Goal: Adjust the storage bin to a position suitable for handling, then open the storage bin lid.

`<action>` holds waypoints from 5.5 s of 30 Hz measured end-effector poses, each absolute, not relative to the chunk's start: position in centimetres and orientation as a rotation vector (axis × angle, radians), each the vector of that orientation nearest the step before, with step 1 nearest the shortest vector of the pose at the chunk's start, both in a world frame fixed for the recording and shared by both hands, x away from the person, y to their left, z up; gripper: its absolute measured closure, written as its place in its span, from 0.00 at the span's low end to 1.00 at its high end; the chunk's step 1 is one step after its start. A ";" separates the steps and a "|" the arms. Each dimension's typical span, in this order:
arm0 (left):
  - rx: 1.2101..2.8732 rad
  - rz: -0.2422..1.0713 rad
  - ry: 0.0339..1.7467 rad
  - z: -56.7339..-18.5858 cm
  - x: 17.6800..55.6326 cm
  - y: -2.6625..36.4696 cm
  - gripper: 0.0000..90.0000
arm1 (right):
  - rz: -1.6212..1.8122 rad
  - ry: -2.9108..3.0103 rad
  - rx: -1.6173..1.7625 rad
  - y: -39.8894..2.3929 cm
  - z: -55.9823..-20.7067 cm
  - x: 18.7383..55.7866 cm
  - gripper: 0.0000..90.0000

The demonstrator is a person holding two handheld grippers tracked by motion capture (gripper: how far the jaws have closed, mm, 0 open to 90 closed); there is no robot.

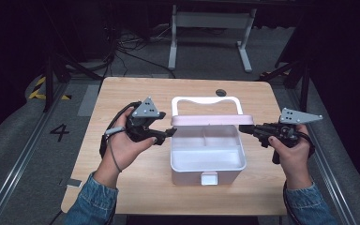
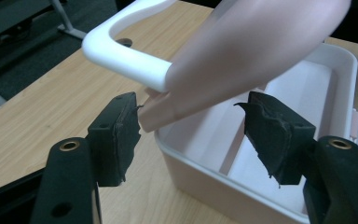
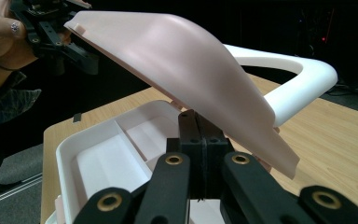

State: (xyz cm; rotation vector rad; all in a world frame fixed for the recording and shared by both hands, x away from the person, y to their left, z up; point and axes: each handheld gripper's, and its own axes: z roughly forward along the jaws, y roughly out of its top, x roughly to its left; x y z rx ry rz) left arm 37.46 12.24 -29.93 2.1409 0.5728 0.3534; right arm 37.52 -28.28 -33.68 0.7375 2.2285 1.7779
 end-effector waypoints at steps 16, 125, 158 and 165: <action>2.121 0.410 0.527 -29.9 38.0 11.3 0.63 | 1.785 2.223 0.745 -28.5 -33.6 37.4 1.00; 2.079 0.292 0.840 -33.4 52.4 8.3 0.52 | 1.472 2.259 1.156 -37.3 -35.8 32.7 0.63; 2.145 0.211 0.921 -36.6 53.1 9.5 0.52 | 1.461 2.267 1.145 -37.2 -35.9 32.6 0.61; 2.134 0.251 0.873 -34.4 51.4 10.5 0.50 | 1.464 2.273 1.133 -36.9 -35.9 33.1 0.60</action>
